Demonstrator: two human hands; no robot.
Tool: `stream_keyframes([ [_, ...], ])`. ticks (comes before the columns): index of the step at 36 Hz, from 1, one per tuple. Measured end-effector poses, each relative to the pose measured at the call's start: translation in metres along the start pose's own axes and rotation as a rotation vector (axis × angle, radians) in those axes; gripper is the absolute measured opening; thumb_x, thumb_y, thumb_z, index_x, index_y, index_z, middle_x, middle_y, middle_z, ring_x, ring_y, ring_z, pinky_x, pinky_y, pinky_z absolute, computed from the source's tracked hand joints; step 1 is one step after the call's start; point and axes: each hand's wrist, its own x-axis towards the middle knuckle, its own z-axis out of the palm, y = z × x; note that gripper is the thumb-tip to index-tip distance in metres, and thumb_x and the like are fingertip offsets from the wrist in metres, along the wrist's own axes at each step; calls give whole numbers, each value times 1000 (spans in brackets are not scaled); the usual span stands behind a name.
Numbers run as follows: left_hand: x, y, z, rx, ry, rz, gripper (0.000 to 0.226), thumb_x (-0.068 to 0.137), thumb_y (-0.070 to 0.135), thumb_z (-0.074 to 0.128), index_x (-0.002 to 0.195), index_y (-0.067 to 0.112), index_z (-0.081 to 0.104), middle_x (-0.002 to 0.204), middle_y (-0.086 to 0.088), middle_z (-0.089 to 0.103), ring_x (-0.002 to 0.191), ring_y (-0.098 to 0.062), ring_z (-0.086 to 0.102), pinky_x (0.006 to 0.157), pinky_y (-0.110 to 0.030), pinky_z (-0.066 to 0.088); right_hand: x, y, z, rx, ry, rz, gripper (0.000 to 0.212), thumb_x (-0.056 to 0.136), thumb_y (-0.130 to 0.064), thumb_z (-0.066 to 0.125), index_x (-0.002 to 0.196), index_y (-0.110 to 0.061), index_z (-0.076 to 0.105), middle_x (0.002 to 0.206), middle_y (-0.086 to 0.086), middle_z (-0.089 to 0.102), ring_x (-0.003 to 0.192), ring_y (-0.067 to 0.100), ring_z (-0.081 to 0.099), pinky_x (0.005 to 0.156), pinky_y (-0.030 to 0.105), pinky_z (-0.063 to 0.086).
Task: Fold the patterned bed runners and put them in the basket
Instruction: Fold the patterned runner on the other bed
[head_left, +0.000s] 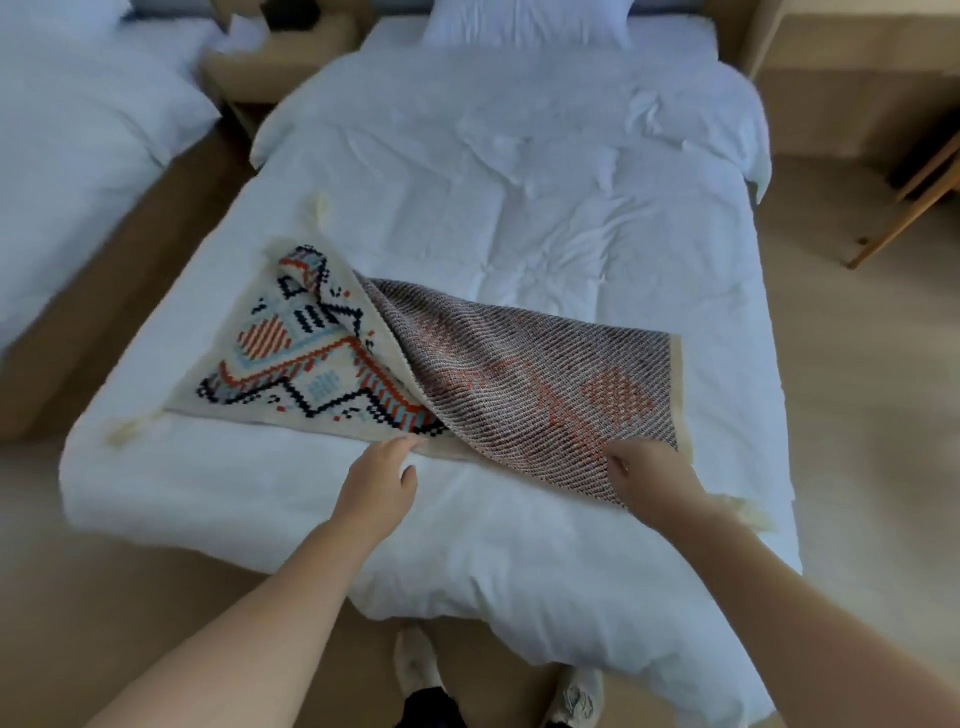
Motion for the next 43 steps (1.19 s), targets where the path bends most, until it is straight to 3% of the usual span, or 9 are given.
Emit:
stream_keyframes([
  [5,-26,-26,-62,-63,126,43,40,95,15,50,135,17,49,131,0,53,120,-15,47,96,-26,37,-7,-73,-14,127,95,-31,18,88,-11,51,83,-6,68,77,6,68,73,24,62,67,41,53],
  [14,-41,-128,-144,-135,209,54,40,95,18,51,135,19,49,127,4,54,118,-14,48,98,-28,41,10,-207,9,119,151,-37,18,88,-14,52,74,-7,62,68,6,63,67,26,57,62,37,48],
  [17,-38,-167,-172,-141,218,53,40,94,19,51,134,22,49,125,5,53,116,-11,48,95,-23,38,20,-253,27,130,157,-30,19,86,-12,52,69,-13,60,63,1,60,63,23,55,60,35,45],
  [21,-26,-213,-212,-117,198,53,41,94,21,51,135,21,47,129,4,52,118,-12,48,95,-22,37,38,-315,52,125,131,-24,18,89,-16,53,80,-16,68,71,0,67,66,21,58,60,35,49],
  [24,-15,-240,-240,-110,206,68,41,94,19,52,135,20,48,130,1,53,118,-13,49,95,-25,40,45,-347,70,141,112,-8,18,90,-18,53,83,-17,69,66,-6,64,58,13,57,51,29,45],
  [27,3,-255,-257,-85,213,115,39,93,15,53,132,17,51,128,-2,55,115,-17,51,90,-25,41,52,-366,78,146,100,13,19,91,-17,51,83,-22,68,62,-14,58,54,6,52,46,22,36],
  [31,27,-259,-264,-56,210,125,38,93,15,54,130,13,51,125,-5,56,114,-22,52,90,-30,42,69,-377,74,115,69,7,22,93,-17,49,80,-18,67,65,0,65,60,20,60,55,31,48],
  [37,55,-255,-262,-97,186,140,37,94,15,53,131,13,52,126,-5,55,116,-19,52,94,-24,38,109,-385,70,132,78,4,21,92,-16,49,81,-19,67,67,-3,65,63,18,59,58,33,51],
  [43,75,-264,-272,-91,179,88,36,93,16,54,129,16,54,126,-1,56,114,-16,52,96,-32,45,150,-390,72,171,65,8,23,91,-15,48,85,-11,69,73,5,69,63,21,62,62,41,56],
])
